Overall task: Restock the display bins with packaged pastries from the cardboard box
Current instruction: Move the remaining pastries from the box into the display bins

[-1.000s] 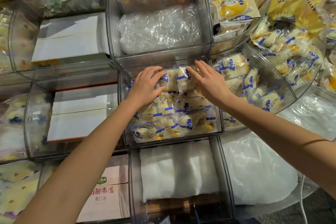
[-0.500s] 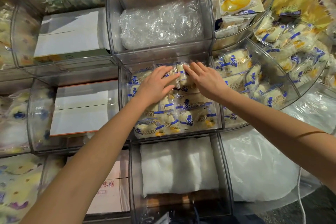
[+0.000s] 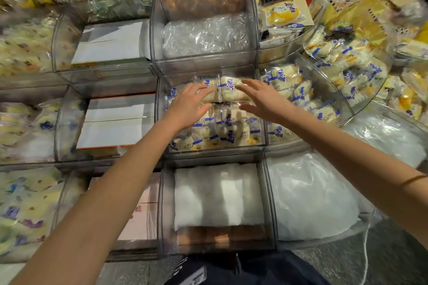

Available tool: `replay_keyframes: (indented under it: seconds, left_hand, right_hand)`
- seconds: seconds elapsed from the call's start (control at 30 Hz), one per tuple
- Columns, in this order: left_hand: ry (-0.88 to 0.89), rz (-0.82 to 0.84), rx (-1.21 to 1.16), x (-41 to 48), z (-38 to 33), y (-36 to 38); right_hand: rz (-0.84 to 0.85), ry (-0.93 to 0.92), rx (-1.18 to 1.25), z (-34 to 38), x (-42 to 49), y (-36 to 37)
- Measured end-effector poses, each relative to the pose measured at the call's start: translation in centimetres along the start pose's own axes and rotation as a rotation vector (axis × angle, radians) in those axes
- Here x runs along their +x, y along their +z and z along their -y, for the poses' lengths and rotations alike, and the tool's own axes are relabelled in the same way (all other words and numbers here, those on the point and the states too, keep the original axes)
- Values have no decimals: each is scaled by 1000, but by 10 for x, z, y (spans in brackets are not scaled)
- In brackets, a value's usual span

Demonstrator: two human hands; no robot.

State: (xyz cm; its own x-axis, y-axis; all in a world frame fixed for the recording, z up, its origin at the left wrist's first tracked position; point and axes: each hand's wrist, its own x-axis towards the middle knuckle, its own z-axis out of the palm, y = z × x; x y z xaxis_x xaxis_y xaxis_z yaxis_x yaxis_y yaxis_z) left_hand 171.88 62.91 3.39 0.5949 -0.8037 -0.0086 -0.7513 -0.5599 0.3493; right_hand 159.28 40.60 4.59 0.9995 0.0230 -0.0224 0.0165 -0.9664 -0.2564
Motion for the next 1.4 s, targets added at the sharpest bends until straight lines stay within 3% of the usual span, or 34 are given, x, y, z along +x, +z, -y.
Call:
replay_keyframes:
  seconds: [0.23,0.53,0.83,0.97,1.17,1.4]
  left_hand:
    - [144,25,-6,-15,-33,3]
    - [507,84,12,-17,-128,0]
    - [996,131,-52,-34,-303,35]
    - [1219,229,-46,-62,-391,64]
    - [1396,358,-37,-130,-514,118]
    - [1597,528,-72,-242,-669,188]
  right_hand:
    - [-26,88,151,20,-66,-3]
    - [-204,447,165,38,-196,-37]
    - [-391,922,165,59,-390,-51]
    - [-434,1134,130,84,-488,-45]
    - [-472,1443,228,122,-624,-13]
    - [-516,1677,282,151,-786,14]
